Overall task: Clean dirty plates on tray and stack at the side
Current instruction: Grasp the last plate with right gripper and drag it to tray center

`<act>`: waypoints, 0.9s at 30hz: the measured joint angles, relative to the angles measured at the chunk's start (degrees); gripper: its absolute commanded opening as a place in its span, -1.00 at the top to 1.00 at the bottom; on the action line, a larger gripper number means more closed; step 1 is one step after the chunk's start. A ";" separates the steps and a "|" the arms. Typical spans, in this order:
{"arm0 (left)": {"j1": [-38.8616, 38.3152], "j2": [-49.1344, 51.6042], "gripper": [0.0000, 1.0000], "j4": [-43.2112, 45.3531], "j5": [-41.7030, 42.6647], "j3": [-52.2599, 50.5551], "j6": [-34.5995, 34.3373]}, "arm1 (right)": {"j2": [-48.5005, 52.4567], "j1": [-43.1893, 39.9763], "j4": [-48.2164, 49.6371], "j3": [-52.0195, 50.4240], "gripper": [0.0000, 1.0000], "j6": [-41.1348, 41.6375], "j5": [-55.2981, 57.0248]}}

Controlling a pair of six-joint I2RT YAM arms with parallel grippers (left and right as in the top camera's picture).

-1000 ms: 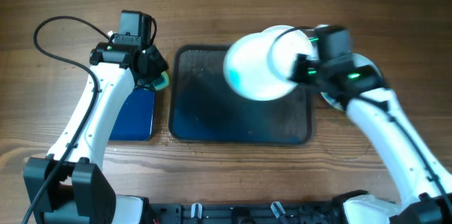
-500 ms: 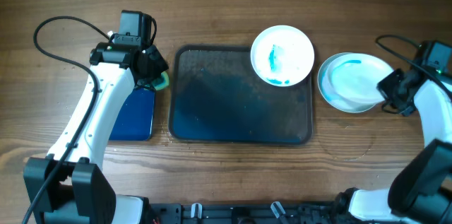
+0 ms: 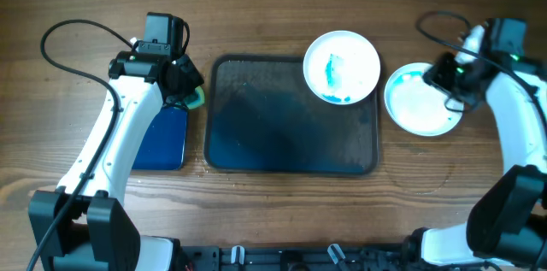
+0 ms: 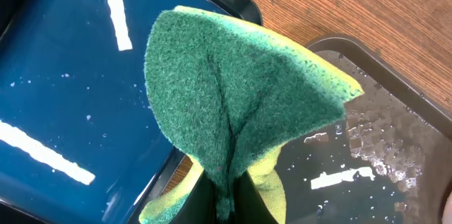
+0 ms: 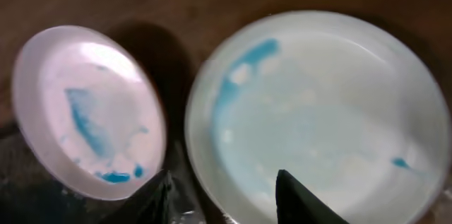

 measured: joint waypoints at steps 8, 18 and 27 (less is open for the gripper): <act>-1.97 1.79 0.92 0.76 0.00 0.00 0.00 | 8.83 13.27 7.58 5.44 0.03 -4.55 3.34; -4.52 4.37 0.92 2.23 0.00 0.00 0.00 | 23.67 13.27 13.42 8.90 0.47 -11.45 4.52; -4.63 4.55 0.92 2.23 0.00 0.00 0.00 | 23.74 13.29 8.92 9.53 0.91 -11.93 0.70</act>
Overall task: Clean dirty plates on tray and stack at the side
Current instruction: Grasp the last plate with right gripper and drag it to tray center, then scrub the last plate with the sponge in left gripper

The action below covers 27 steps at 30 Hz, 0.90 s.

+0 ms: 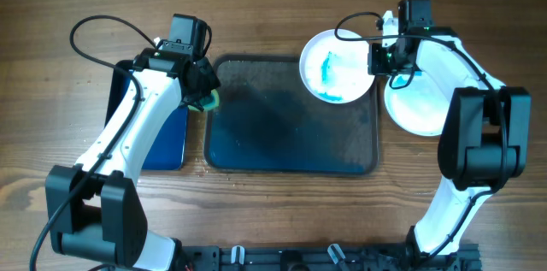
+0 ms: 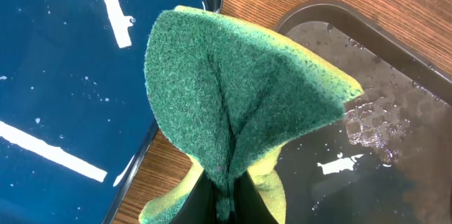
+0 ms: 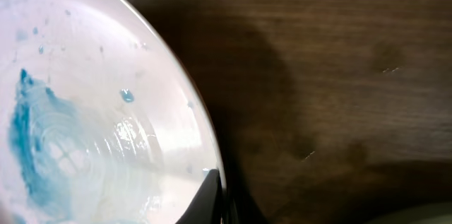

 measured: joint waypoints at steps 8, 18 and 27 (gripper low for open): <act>0.00 0.00 0.92 0.50 0.00 0.00 0.00 | -7.02 5.42 -9.81 0.17 0.91 7.65 -4.52; 0.00 0.00 0.92 0.92 0.00 0.00 0.00 | -7.32 16.63 -10.34 -5.49 0.66 23.02 -3.50; 0.00 0.00 0.92 2.03 1.60 0.00 0.98 | -7.13 16.63 -7.45 -5.49 0.52 23.45 -0.02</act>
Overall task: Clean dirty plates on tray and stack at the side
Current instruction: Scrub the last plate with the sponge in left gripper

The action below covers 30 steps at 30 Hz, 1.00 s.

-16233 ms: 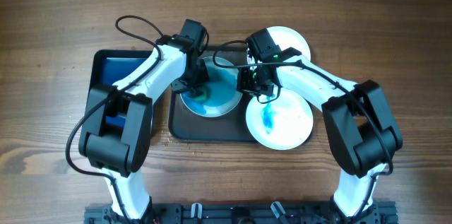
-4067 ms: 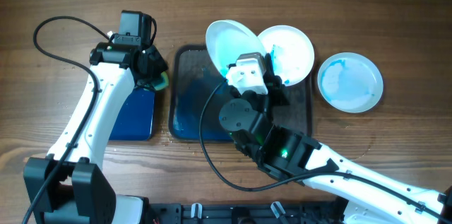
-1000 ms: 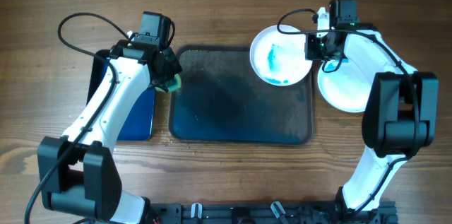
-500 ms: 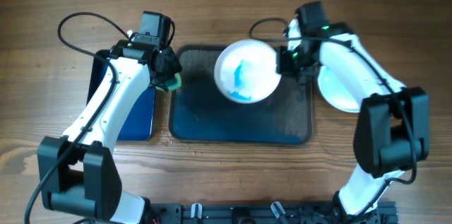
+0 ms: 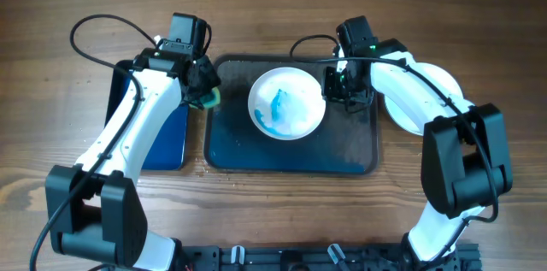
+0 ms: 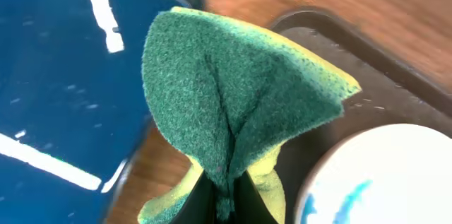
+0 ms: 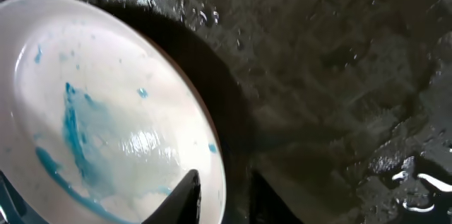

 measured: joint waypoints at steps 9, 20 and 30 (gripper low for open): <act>-2.54 0.00 0.92 3.52 6.03 0.00 3.13 | 6.32 -0.02 4.17 0.26 0.91 -0.83 -4.72; -12.66 12.22 0.92 8.59 7.82 0.00 3.15 | 6.93 -0.31 4.31 -0.07 0.91 -2.12 -9.81; -13.18 14.14 0.92 9.05 10.01 0.00 8.22 | 7.45 0.44 3.41 -1.40 0.91 -9.35 -17.07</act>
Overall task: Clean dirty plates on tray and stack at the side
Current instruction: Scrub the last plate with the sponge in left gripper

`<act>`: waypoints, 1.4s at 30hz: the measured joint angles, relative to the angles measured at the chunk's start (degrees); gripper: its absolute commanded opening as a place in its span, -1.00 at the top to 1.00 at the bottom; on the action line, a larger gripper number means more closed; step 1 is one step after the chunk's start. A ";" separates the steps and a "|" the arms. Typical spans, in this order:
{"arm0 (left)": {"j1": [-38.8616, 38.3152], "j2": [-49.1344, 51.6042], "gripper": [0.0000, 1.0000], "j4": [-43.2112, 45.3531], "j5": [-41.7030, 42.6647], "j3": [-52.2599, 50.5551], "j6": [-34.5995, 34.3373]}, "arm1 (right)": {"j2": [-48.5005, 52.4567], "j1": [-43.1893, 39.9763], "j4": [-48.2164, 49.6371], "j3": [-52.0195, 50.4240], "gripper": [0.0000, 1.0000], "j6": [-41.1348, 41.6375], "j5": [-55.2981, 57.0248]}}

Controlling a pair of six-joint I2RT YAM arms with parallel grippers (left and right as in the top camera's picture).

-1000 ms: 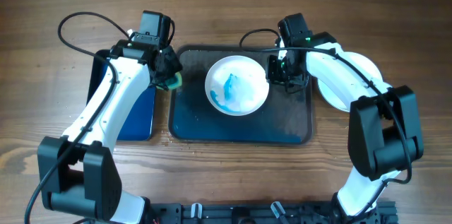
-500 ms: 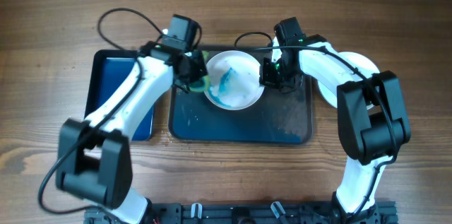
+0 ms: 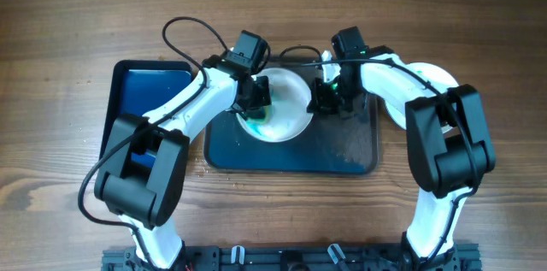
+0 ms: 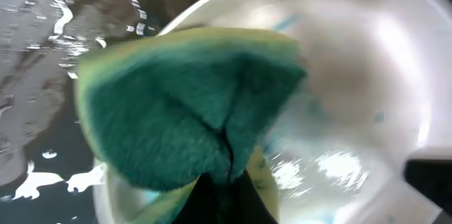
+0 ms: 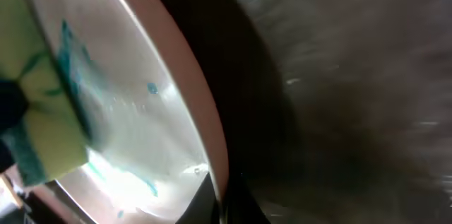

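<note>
A white plate (image 3: pixel 286 117) smeared with blue lies on the dark tray (image 3: pixel 342 147). My left gripper (image 3: pixel 256 100) is shut on a green and yellow sponge (image 4: pixel 191 111) that presses into the plate's (image 4: pixel 353 75) left half. On the plate's right rim (image 5: pixel 205 118) my right gripper (image 5: pixel 222 196) is shut; in the overhead view it sits at the rim's right side (image 3: pixel 323 100). The sponge (image 5: pixel 42 125) shows at the left of the right wrist view. Both pairs of fingers are mostly hidden.
A second white plate (image 3: pixel 398 115) lies on the wood to the right of the tray, partly under my right arm. A blue basin (image 3: pixel 137 83) stands left of the tray. The wet tray floor (image 4: pixel 42 54) surrounds the plate.
My left gripper has moved right with the sponge, from the tray's left edge onto the plate. The right gripper, open around the plate's rim before, is now shut on it.
The dirty plate sat at the tray's far right corner, my right gripper open over the other plate and the left holding the sponge by the basin. The right gripper then held the dirty plate's rim. Later the plate lay mid-tray; now the sponge rests in it.
</note>
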 measured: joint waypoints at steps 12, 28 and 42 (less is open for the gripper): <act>-2.25 2.54 0.92 0.48 17.75 0.11 13.79 | 0.07 1.14 -0.24 -0.28 0.91 -2.03 -1.01; 2.56 2.32 0.92 -10.29 -5.97 2.08 -4.17 | 0.33 2.62 0.44 -0.28 0.92 1.81 -1.57; -0.13 2.93 0.92 2.71 20.55 0.42 21.11 | 0.31 2.38 -0.15 -0.26 0.92 4.11 -1.01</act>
